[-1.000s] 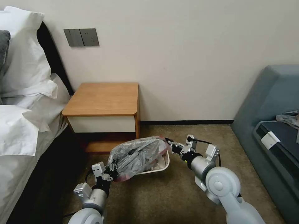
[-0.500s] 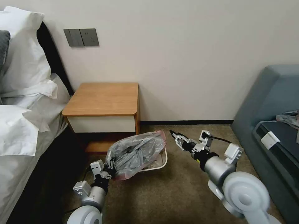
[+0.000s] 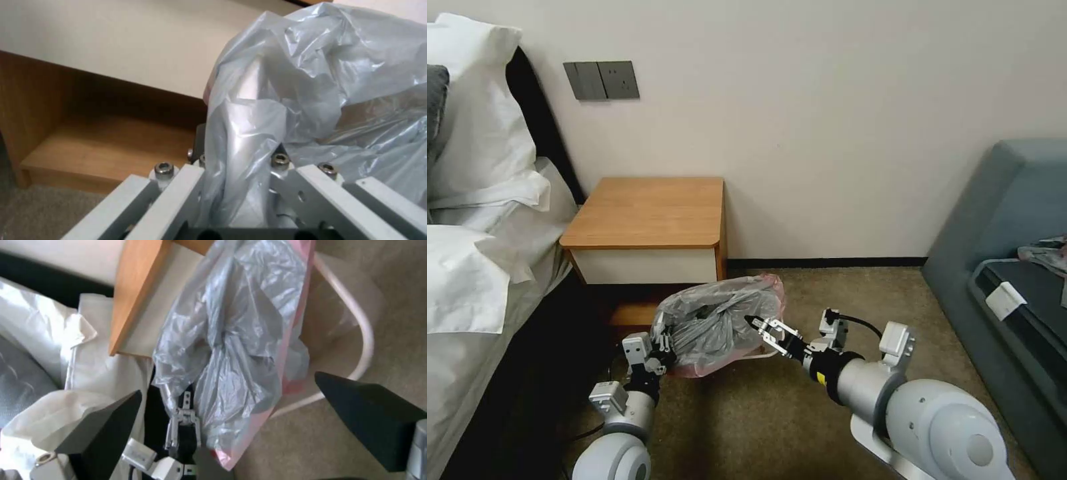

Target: Pick up the garbage bag from the table and place it over the trash can.

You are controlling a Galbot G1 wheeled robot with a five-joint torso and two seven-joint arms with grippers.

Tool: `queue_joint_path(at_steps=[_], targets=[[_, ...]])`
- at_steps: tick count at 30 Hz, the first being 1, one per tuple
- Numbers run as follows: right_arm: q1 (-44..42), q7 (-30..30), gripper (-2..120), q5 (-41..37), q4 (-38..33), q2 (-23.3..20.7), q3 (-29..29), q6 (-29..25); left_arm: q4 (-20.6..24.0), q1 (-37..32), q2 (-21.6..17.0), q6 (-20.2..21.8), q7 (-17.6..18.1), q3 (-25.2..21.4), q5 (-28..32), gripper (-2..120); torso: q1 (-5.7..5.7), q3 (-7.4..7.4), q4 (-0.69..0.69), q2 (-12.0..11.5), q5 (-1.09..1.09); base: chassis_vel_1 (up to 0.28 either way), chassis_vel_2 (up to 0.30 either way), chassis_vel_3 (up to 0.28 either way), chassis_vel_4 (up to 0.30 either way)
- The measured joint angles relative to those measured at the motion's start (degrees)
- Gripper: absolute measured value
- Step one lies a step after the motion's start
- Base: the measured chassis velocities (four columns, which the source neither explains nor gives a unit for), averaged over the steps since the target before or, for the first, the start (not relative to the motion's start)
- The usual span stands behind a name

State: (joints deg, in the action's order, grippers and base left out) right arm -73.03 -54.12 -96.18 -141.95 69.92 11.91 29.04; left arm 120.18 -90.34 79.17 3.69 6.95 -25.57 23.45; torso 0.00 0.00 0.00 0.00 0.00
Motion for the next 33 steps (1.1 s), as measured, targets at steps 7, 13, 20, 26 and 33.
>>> queue_joint_path(at_steps=[7, 13, 20, 26, 33], targets=[[0.5, -0.5, 100, 1.3, 1.6, 0.8, -1.4, -0.9, 0.9, -0.7, 0.2, -0.7, -0.1, 0.1, -1.2, 4, 0.0, 0.0, 0.0, 0.0, 0.0, 0.0, 0.0, 0.0, 0.0], [1.3, -2.2, 99, 2.5, 2.5, 1.8, -2.8, -2.9, 1.4, -1.1, 0.2, -1.5, -0.3, 0.3, -2.4, 4, 0.0, 0.0, 0.0, 0.0, 0.0, 0.0, 0.0, 0.0, 0.0], [1.6, -3.2, 80, 2.7, 3.3, 3.0, -3.5, -4.2, 1.8, -1.4, 0.2, -2.2, -0.5, 0.4, -3.2, 4, 0.0, 0.0, 0.0, 0.0, 0.0, 0.0, 0.0, 0.0, 0.0], [1.7, -3.4, 57, 2.8, 3.7, 3.7, -3.9, -4.8, 2.2, -1.4, 0.4, -2.2, -0.5, 0.8, -3.3, 4, 0.0, 0.0, 0.0, 0.0, 0.0, 0.0, 0.0, 0.0, 0.0], [1.5, -3.4, 41, 2.9, 3.8, 3.8, -3.8, -4.9, 2.3, -1.4, 0.5, -2.2, -0.5, 1.0, -3.3, 4, 0.0, 0.0, 0.0, 0.0, 0.0, 0.0, 0.0, 0.0, 0.0]])
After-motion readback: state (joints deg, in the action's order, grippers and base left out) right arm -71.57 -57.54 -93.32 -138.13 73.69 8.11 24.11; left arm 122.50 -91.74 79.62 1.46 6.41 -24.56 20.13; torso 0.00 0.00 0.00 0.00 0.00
